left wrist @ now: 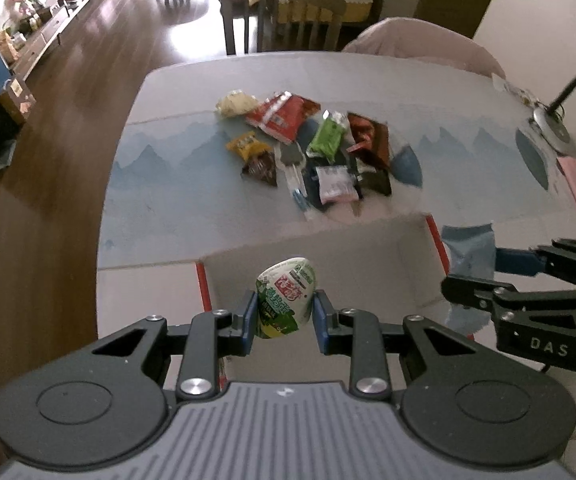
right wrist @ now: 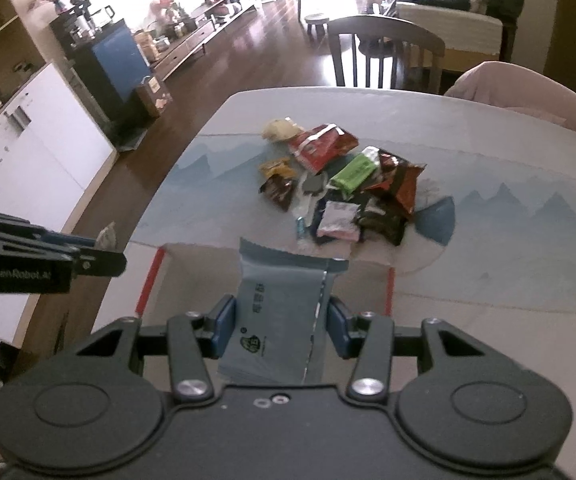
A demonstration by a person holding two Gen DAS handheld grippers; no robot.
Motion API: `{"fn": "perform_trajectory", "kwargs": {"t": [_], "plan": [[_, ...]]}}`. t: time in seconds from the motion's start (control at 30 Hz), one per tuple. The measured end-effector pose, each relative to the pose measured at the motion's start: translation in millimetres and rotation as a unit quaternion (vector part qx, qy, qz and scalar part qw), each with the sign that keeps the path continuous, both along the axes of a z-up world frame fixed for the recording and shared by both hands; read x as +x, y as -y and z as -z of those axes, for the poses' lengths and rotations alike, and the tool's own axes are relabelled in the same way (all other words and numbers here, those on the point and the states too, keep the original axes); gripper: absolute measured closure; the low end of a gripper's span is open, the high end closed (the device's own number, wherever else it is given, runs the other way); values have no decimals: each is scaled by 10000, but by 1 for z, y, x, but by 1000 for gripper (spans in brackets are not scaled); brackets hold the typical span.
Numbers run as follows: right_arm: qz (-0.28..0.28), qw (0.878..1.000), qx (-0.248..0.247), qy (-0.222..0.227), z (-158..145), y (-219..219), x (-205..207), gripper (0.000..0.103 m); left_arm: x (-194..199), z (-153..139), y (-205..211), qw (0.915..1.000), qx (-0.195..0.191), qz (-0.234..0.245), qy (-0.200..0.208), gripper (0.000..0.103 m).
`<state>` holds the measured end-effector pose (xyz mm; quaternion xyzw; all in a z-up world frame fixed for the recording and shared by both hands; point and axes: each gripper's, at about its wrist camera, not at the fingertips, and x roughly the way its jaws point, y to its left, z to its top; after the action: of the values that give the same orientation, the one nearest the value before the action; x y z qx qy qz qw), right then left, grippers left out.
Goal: Organize snacks
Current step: 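Carry both snacks over the box and open both tools to drop them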
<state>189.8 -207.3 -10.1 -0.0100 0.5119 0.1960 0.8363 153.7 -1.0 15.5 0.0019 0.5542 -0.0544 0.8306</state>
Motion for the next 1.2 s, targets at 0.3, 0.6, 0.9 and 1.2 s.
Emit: {"fn": "perform_trajectory", "kwargs": {"t": [0.3,0.6,0.9,1.2], "plan": [[-165,9991,-229,-329,35,-18,-24,56,-26,60,0,9987,-61,23,-504,75],[-244,9946,-680,-751,94,-31,-31,56,-29,117,13,9964,81,132,-834,75],[-235,9898,-945,-1041,134,-34,-33,56,-25,156,19,9945,143,157,-1030,75],[-232,9868,-1069,-1194,154,-39,-37,56,-25,183,25,9910,301,218,-1283,74]]}}
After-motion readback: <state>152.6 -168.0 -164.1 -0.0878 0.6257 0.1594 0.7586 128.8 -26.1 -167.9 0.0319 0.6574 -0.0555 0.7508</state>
